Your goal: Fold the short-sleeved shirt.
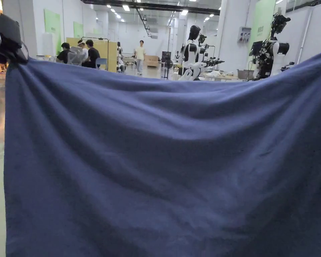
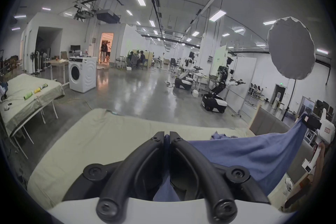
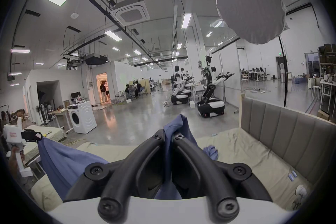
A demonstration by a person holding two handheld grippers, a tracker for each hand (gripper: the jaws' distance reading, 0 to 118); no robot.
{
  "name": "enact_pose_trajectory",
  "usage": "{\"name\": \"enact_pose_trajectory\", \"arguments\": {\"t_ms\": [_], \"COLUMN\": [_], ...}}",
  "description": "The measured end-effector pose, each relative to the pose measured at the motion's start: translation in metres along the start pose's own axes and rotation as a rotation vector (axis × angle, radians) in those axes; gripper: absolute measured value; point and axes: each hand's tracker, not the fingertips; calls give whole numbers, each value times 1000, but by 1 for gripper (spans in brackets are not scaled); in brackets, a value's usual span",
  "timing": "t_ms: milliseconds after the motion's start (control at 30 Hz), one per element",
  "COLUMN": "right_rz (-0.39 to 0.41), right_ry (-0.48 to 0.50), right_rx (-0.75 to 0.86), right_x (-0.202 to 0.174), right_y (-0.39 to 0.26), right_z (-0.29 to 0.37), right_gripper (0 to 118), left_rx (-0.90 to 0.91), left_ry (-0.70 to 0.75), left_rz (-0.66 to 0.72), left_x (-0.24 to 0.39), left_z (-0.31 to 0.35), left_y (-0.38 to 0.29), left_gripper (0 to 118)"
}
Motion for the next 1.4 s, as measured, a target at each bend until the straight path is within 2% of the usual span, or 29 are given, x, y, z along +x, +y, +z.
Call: {"name": "enact_pose_trajectory", "arguments": {"t_ms": [167,433,600,700,800,933,1000,1233,1333,1400], "right_rz": [34,18,-88,-60,-37,-60,-66,-72,-134,-162], "right_ry": [-36,-56,-58,-74,-64,-68,-37,8,8,12], "right_rx": [35,103,113,90,58,-39,-92,-249,-308,-377], "right_x": [-16,-34,-33,-35,-30,-22,-17,-1,5,10], "right_y": [18,27,24,11,-15,-60,-84,-173,-219,-249], "right_z": [-51,-98,-121,-135,-146,-162,-165,-141,-116,-101], "right_gripper": [7,7,7,7,7,7,7,7,7,7], "left_rx": [71,139,94,78,33,-86,-138,-285,-292,-373], "left_ry": [27,41,67,48,29,3,-11,-33,-55,-67], "left_rz": [-12,12,12,35,39,54,87,106,108,140], "left_x": [11,10,10,9,8,6,5,-9,-18,-24], "left_z": [-33,-76,-112,-135,-155,-182,-192,-185,-168,-157], "left_y": [33,48,34,19,-6,-56,-83,-176,-226,-258], "left_gripper": [6,6,6,6,6,6,6,6,6,6]}}
